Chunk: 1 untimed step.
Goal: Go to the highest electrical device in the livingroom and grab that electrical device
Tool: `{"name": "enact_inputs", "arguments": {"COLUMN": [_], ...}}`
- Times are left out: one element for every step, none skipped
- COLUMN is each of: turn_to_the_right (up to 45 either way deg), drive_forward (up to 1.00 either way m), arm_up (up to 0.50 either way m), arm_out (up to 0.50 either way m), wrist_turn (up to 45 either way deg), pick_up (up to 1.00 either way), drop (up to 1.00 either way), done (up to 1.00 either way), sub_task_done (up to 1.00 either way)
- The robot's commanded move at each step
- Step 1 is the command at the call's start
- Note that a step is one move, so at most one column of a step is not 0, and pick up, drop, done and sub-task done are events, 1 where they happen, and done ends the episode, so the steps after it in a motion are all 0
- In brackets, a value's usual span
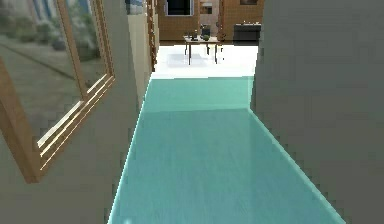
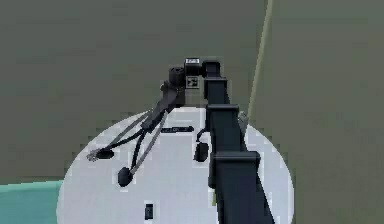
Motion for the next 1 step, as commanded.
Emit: {"name": "enact_inputs", "arguments": {"turn_to_the_right": [0.0], "drive_forward": [0.00], "arm_up": [0.00], "arm_out": [0.00], "wrist_turn": [45.0], "pick_up": [0.00], "drop": [0.00], "done": [0.00], "sub_task_done": [0.00]}}
